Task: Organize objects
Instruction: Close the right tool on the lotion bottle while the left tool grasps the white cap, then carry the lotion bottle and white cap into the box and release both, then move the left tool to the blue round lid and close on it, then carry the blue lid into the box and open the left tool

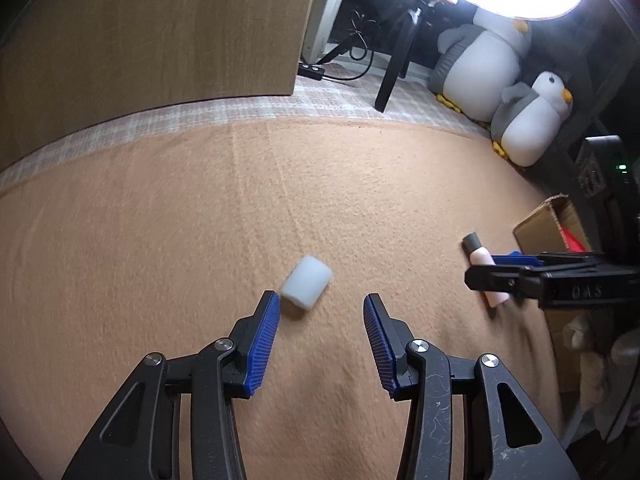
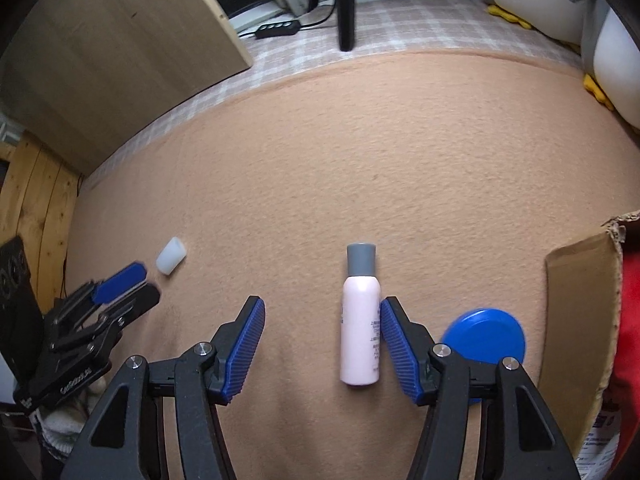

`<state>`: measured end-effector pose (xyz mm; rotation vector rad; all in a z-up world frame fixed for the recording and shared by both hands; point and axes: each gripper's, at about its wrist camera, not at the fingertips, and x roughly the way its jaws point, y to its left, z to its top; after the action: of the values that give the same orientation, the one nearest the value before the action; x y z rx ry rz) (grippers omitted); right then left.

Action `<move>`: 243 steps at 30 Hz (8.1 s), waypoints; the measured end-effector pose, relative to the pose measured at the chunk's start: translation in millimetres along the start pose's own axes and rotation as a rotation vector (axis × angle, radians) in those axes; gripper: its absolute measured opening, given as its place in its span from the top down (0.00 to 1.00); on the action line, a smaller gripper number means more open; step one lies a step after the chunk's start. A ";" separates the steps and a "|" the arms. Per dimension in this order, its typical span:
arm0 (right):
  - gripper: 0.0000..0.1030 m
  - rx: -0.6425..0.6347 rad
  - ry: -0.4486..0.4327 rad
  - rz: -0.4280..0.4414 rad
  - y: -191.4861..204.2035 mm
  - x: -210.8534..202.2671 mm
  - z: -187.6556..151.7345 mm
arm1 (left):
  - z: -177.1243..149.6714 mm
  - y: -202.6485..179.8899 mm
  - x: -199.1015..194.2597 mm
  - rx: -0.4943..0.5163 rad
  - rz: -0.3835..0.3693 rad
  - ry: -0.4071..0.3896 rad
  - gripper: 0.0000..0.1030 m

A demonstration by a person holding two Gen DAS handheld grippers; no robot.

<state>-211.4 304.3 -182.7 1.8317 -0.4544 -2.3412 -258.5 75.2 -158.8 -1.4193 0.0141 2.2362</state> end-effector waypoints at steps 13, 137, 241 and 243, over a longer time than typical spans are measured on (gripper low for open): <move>0.65 -0.054 -0.011 -0.078 4.8 6.8 -4.3 | 8.7 -3.2 23.4 0.096 0.060 0.030 0.70; 0.35 0.225 -0.342 -0.166 -121.9 -194.2 -203.5 | -31.4 -210.9 -14.3 0.295 -0.102 -0.001 0.36; 0.30 0.361 -0.357 -0.242 -155.2 -217.7 -277.9 | -50.6 -398.6 0.7 0.562 -0.225 -0.034 0.47; 0.30 0.358 -0.356 -0.241 -154.4 -217.6 -276.6 | -49.6 -398.6 -1.5 0.559 -0.225 -0.037 0.47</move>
<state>122.4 470.7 -90.1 1.6766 -0.7792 -2.9321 -54.4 412.7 -82.7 -1.0174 0.4128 1.8718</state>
